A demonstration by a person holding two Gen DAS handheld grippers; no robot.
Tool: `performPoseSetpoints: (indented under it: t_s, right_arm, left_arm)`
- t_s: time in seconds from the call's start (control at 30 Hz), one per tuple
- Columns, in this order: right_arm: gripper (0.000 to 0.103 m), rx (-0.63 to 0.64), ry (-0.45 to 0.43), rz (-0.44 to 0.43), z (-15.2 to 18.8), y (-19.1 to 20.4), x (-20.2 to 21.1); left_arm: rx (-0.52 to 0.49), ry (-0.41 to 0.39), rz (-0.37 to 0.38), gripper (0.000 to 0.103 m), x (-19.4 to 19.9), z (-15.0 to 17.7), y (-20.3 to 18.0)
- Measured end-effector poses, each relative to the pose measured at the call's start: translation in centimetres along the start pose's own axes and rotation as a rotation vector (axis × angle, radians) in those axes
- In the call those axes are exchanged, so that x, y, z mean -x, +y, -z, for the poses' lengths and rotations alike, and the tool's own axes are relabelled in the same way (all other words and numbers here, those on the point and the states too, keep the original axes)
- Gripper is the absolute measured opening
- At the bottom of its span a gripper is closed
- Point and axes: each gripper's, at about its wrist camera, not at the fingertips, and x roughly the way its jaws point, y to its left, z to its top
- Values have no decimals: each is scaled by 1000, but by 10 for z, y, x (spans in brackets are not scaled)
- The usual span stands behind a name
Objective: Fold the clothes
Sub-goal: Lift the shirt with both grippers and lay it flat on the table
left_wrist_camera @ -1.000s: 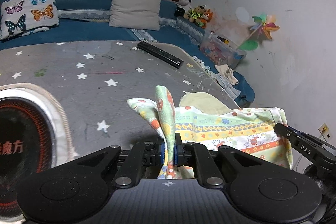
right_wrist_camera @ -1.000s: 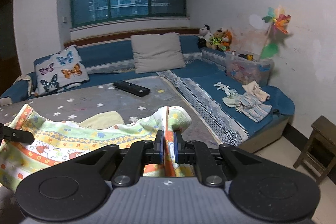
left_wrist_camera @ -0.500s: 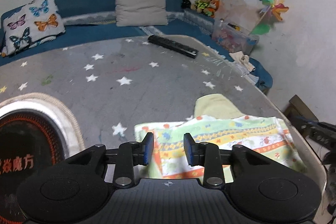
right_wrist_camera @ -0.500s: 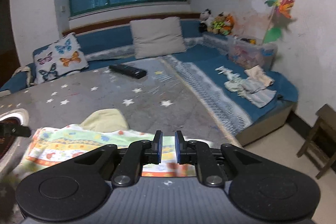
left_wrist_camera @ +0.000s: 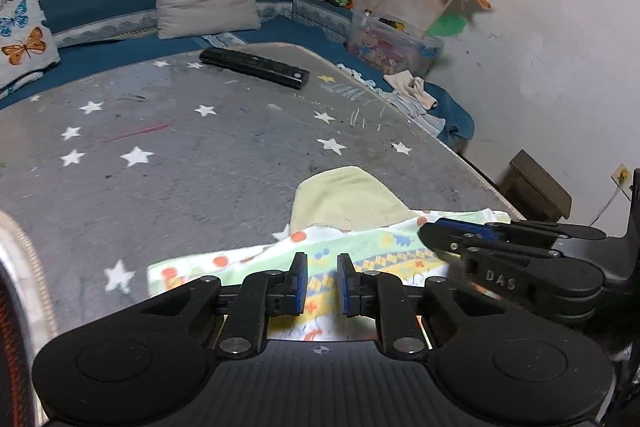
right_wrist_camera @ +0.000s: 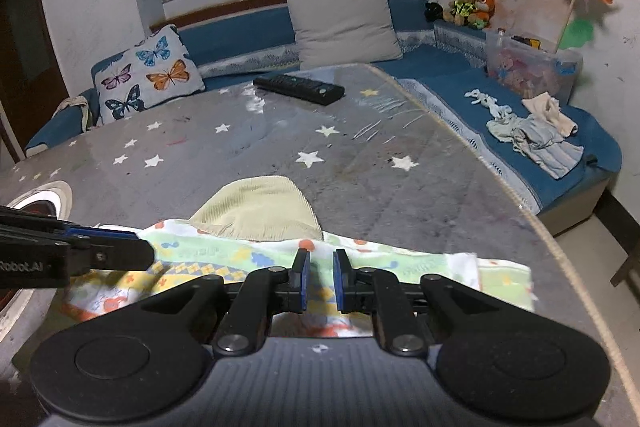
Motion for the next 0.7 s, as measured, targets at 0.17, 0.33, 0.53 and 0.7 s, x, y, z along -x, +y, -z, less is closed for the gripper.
performPoseSetpoints:
  t_s: [0.17,0.33,0.53,0.7]
  right_arm:
    - [12,-10,-3,-1,0,-2,-5]
    - [12,-11,-11,-13,1,0,8]
    - [13,37,-17,-60,11,17,27]
    - [19,75,-11,-76,27,30,42]
  left_arm:
    - [8,17,-12,17,-11,0,3]
    - [6,15,-24,17,-6,2,-1]
    - [-25,7,-25,18,11,14,-10]
    - [-50,6,-9,18,29,32,-18]
